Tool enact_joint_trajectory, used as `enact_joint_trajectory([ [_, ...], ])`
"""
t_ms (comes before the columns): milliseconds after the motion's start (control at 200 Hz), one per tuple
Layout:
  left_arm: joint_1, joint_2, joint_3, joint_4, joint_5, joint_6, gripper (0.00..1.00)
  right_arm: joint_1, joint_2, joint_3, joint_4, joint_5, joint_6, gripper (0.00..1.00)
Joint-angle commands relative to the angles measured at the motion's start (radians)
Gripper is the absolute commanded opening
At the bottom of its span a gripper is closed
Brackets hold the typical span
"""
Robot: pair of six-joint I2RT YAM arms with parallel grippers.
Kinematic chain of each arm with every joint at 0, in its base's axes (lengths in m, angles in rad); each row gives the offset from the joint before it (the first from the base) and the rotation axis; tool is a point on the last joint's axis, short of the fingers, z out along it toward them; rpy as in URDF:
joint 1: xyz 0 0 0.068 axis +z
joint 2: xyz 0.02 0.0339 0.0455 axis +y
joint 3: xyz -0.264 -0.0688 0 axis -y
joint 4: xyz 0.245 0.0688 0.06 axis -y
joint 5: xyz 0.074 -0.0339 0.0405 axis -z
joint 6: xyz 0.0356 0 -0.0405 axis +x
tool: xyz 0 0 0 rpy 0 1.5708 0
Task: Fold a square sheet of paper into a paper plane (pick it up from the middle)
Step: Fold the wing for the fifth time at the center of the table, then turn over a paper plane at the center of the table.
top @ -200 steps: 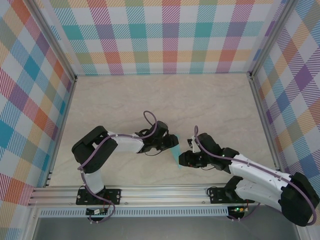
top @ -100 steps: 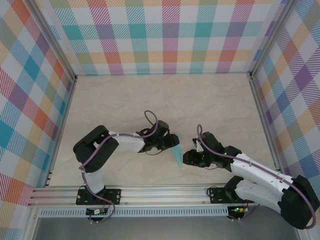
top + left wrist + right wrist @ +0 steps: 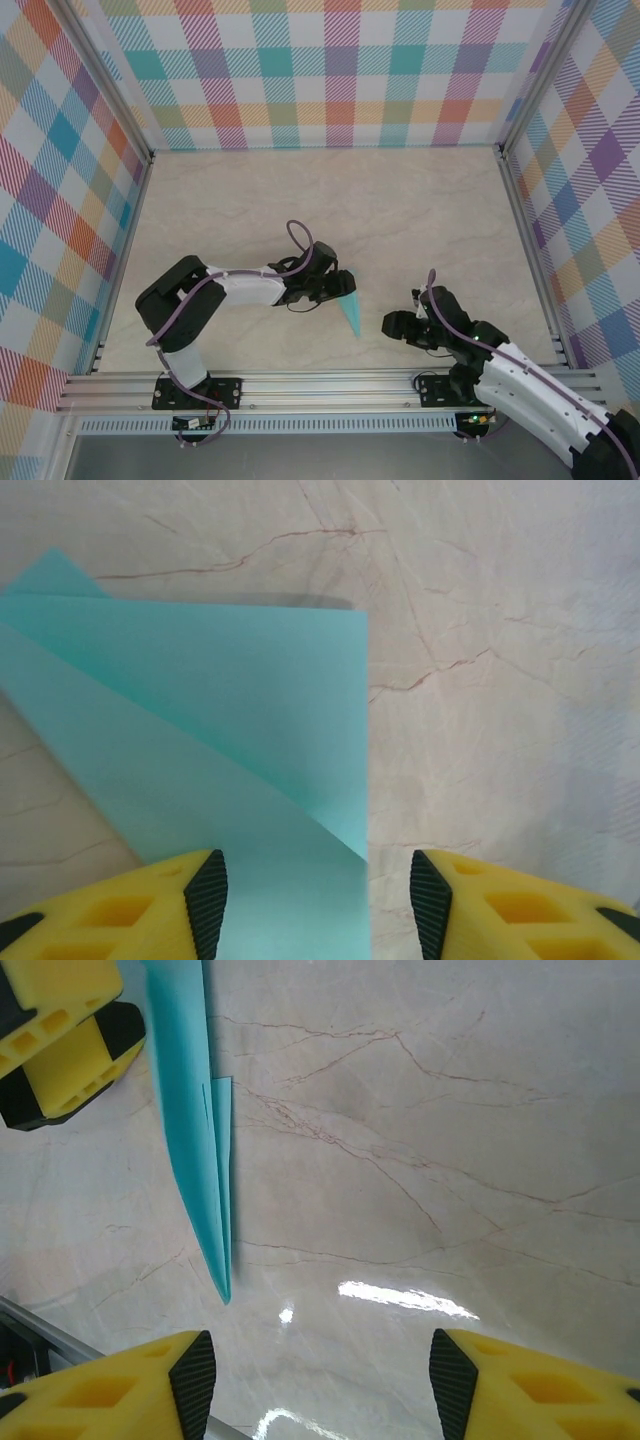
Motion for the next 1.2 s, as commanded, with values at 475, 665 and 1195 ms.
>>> enact_joint_trajectory([
  [475,-0.219,-0.041,0.294,-0.684,-0.469,-0.09,0.64,-0.04,0.052,0.049,-0.045,-0.014,-0.051,0.68],
  [665,-0.221,-0.039,0.257,-0.587,-0.423,-0.102,0.65,-0.04,0.053,0.048,-0.007,-0.057,-0.075,0.69],
  [1195,-0.175,0.0,0.226,-0.525,-0.389,-0.125,0.45,-0.04,0.123,0.066,0.077,-0.111,-0.068,0.69],
])
